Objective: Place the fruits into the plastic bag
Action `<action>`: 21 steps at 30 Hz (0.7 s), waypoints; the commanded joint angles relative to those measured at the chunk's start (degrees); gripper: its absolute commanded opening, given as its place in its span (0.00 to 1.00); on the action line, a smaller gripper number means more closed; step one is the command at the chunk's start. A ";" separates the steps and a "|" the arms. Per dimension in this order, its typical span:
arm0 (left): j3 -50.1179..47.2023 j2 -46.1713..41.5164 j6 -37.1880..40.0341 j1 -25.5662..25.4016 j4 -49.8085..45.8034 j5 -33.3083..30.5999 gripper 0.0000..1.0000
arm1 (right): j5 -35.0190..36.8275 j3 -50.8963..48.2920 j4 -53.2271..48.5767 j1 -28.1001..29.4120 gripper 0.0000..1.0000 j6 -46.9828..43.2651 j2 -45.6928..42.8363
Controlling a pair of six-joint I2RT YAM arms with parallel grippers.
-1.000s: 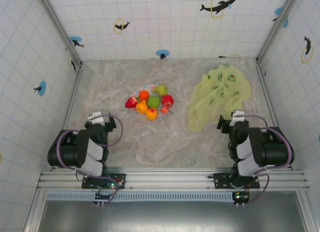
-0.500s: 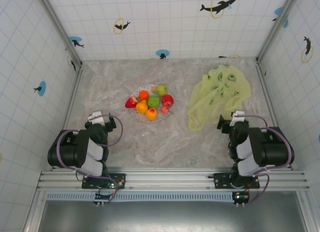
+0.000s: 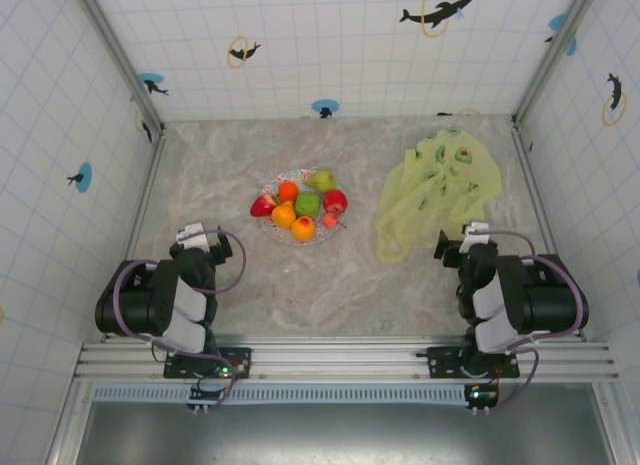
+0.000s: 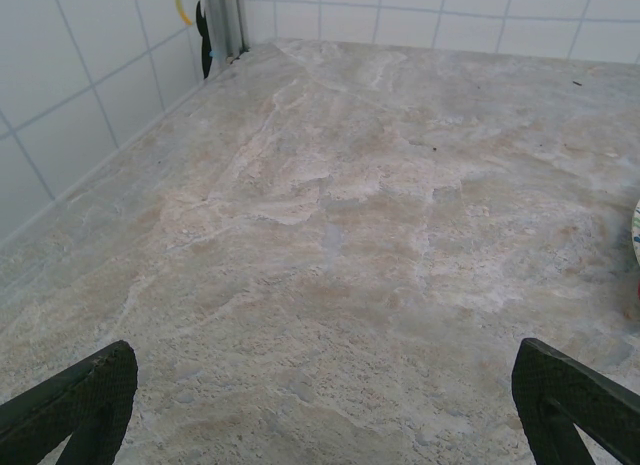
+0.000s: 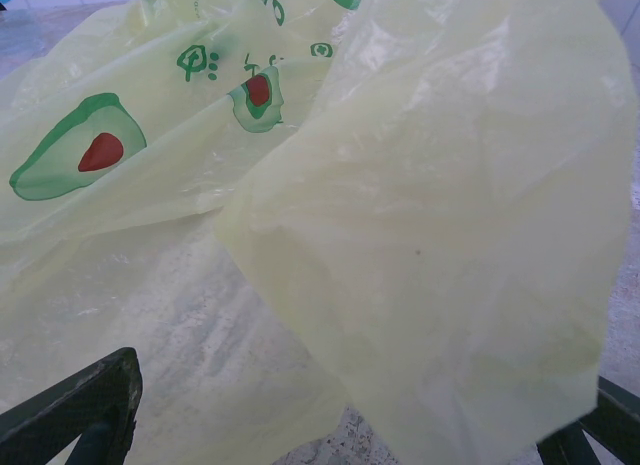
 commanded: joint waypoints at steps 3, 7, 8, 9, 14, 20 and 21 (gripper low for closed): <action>-1.28 -0.26 -0.64 0.43 -0.04 0.70 0.98 | 0.03 -0.54 1.67 -0.34 0.99 0.08 -0.19; -1.27 -0.30 -0.68 0.48 0.00 0.78 0.98 | 0.03 -0.62 1.70 -0.35 0.99 0.08 -0.32; -1.28 -0.34 -0.60 0.48 0.03 0.74 0.98 | 0.62 -0.62 1.93 -0.20 0.99 0.08 -0.43; -1.33 -0.45 -0.60 0.35 0.16 0.74 0.98 | 2.49 -0.63 1.69 0.11 0.99 0.33 -0.78; -0.13 -5.98 -3.01 0.48 -6.47 -6.37 0.98 | 8.86 1.05 -9.91 1.15 1.00 2.24 -9.44; 4.26 -17.90 -11.79 0.48 -24.57 -20.06 0.98 | 11.77 0.41 -19.10 -0.19 0.99 11.59 -22.54; 5.48 -19.97 -15.45 0.48 -28.81 -21.49 0.98 | 11.48 0.72 -21.27 -0.51 0.99 13.04 -25.01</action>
